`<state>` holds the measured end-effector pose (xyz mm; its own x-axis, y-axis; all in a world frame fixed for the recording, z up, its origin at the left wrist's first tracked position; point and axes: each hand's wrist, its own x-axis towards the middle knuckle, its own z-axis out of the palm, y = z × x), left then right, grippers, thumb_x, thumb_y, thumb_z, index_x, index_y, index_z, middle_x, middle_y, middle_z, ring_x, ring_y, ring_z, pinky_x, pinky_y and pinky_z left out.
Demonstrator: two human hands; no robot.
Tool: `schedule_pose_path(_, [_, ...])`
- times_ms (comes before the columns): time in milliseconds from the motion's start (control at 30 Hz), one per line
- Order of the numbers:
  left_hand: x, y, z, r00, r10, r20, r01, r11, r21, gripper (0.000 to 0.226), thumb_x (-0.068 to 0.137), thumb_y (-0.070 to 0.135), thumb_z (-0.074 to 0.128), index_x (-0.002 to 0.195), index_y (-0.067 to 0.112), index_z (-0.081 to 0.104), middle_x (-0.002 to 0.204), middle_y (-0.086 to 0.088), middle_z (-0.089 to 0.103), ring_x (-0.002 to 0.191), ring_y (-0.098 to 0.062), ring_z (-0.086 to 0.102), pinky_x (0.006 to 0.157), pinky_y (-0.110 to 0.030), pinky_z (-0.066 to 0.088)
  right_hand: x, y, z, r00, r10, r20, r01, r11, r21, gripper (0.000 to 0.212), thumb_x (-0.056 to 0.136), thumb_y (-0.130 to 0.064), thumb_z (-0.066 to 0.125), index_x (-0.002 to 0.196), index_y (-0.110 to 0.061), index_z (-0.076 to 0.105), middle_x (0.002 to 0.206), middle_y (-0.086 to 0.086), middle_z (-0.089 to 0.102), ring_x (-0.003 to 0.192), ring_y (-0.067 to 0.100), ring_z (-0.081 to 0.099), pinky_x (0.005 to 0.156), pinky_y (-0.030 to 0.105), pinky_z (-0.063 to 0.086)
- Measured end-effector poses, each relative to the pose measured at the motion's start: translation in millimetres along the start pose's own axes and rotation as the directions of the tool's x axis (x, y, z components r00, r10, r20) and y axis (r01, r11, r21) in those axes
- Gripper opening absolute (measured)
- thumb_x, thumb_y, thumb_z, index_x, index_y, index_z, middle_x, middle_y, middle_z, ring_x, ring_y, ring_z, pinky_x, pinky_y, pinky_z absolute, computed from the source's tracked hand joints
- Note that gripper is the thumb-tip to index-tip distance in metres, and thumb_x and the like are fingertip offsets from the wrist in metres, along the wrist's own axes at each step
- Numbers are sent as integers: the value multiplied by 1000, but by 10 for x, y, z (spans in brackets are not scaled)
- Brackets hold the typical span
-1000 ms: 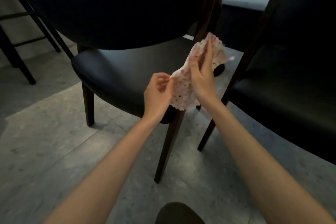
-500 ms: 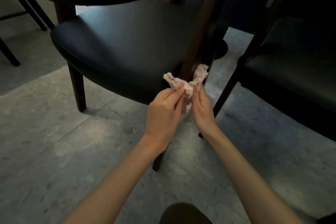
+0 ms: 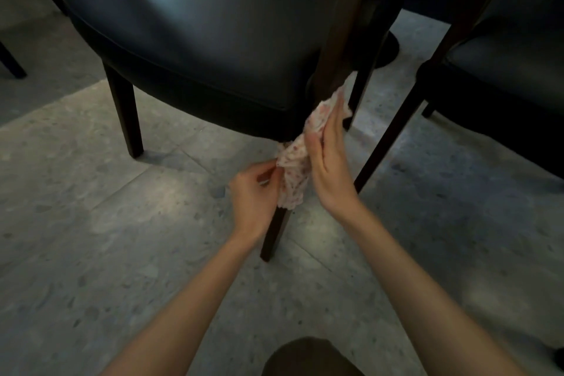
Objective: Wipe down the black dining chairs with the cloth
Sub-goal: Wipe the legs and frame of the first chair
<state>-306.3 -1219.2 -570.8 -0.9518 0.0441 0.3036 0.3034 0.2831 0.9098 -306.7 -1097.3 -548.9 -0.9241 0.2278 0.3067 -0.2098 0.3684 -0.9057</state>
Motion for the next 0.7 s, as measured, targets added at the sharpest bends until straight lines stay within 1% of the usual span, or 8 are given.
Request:
schedule_pose_path(200, [-191, -849, -21, 961, -177, 212, 127, 965, 228, 16, 88, 12, 61, 89, 7, 76, 86, -7, 72, 76, -11, 65, 70, -27, 50, -514, 589, 286, 978, 162, 133, -174, 981, 82, 68, 104, -20, 39, 144, -38, -13, 142, -38, 3, 126, -32, 10, 100, -5, 15])
schedule_pose_path(267, [-310, -1097, -33, 947, -212, 240, 141, 949, 283, 19, 85, 12, 58, 85, 4, 75, 81, -9, 72, 73, -14, 62, 66, -31, 47, -684, 785, 410, 964, 203, 169, -221, 971, 95, 74, 102, -24, 43, 142, -49, -15, 141, -41, 8, 131, -24, 20, 107, 6, 24])
schedule_pose_path(333, [-422, -1269, -45, 924, -243, 295, 129, 926, 356, 17, 87, 2, 58, 80, -1, 73, 75, -12, 68, 70, -18, 58, 62, -29, 40, -872, 986, 533, 941, 259, 216, -284, 954, 93, 77, 99, -37, 45, 139, -60, -17, 157, -26, 5, 144, 0, 22, 117, 28, 27])
schedule_pose_path(400, [-526, -1373, -49, 873, -318, 369, 163, 904, 395, 19, 92, 0, 53, 84, -3, 70, 76, -9, 63, 74, -20, 58, 61, -24, 36, -1036, 1205, 630, 912, 310, 267, -336, 940, 58, 78, 98, -37, 46, 141, -58, -16, 162, -7, 13, 144, 9, 28, 116, 27, 31])
schedule_pose_path(467, [-588, -1381, -48, 775, -431, 463, 266, 886, 380, 24, 99, 10, 45, 104, 2, 68, 93, -2, 62, 90, -17, 60, 66, -17, 38, -1138, 1351, 684, 872, 375, 314, -401, 916, 18, 77, 100, -30, 48, 141, -50, -14, 156, 3, 32, 136, 12, 41, 108, 18, 37])
schedule_pose_path(567, [-582, -1268, -53, 676, -529, 513, 465, 846, 259, 26, 103, 20, 39, 120, 27, 57, 112, 11, 58, 109, -8, 54, 77, -14, 40, -1143, 1390, 675, 846, 413, 337, -442, 897, 13, 76, 99, -32, 51, 148, -44, -7, 152, 4, 40, 132, 12, 47, 110, 30, 39])
schedule_pose_path(633, [-497, -1065, -68, 691, -503, 519, 542, 836, 88, 25, 102, 20, 41, 113, 36, 57, 105, 21, 61, 103, 0, 58, 73, -5, 42, -1045, 1271, 592, 875, 386, 291, -408, 913, 17, 78, 97, -38, 52, 153, -38, -2, 152, 0, 40, 132, 13, 48, 109, 37, 41])
schedule_pose_path(700, [-337, -819, -96, 747, -443, 495, 533, 845, -48, 27, 101, 22, 43, 103, 43, 59, 97, 28, 63, 92, 11, 60, 75, -3, 44, -857, 1044, 441, 923, 313, 223, -330, 943, 42, 79, 95, -35, 53, 155, -31, 2, 151, 0, 42, 128, 11, 52, 104, 29, 46])
